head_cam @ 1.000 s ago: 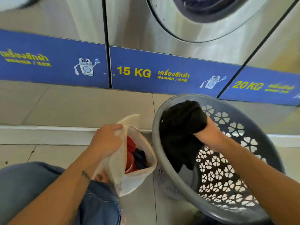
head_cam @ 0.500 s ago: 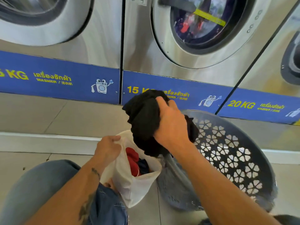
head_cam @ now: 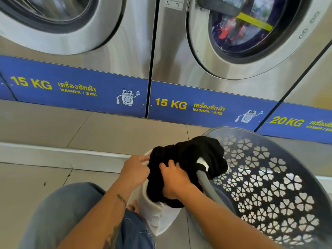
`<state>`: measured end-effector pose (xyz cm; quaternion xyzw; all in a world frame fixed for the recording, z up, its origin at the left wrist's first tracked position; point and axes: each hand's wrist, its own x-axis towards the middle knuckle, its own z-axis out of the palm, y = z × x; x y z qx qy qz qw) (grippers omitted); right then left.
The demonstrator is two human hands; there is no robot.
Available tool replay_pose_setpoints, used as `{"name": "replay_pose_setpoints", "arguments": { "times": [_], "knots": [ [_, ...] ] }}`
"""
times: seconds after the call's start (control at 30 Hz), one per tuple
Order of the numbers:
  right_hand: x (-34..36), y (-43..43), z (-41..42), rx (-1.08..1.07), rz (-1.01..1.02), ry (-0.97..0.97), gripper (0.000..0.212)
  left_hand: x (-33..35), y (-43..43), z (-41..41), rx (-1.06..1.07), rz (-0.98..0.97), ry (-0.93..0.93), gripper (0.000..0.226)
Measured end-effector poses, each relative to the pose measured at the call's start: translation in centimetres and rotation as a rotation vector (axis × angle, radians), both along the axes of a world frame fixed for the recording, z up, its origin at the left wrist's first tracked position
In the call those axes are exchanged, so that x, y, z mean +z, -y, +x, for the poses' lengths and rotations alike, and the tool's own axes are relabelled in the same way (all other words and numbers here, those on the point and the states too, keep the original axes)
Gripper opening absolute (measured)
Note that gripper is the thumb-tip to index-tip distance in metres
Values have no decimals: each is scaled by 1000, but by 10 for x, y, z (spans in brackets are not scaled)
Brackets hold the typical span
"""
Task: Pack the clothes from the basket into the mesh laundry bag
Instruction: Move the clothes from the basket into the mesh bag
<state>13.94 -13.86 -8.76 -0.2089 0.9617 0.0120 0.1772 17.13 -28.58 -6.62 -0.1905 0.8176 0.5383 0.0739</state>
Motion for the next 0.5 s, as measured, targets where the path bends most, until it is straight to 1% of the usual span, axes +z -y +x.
{"name": "replay_pose_setpoints", "arguments": {
  "times": [0.07, 0.1, 0.17, 0.2, 0.3, 0.37, 0.4, 0.43, 0.5],
  "knots": [
    [-16, -4, 4, -4, -74, 108, 80, -2, -1, -2, -8, -36, 11, 45],
    [-25, -7, 9, 21, -66, 137, 78, 0, -1, -2, -16, -46, 5, 45],
    [-50, -15, 15, 61, -3, 206, 73, 0, -3, -2, -69, -49, -12, 41],
    [-61, -19, 16, 53, 48, 251, 75, 1, -5, -1, -106, -49, -8, 39],
    [-69, -17, 13, 44, 207, 356, 85, 0, -7, -2, -176, -134, 12, 39],
    [-64, -3, 14, 68, 229, 358, 88, -2, -7, -4, -158, -199, 38, 44],
    [-64, 5, 15, 67, 180, 366, 87, -2, -7, -4, -143, -213, 57, 43],
    [-61, 11, 15, 53, 80, 397, 85, -2, -8, -4, -133, -233, 74, 41],
    [-52, 11, 12, -61, -234, 533, 77, -2, -9, -4, -129, -297, 106, 40]
  ]
}}
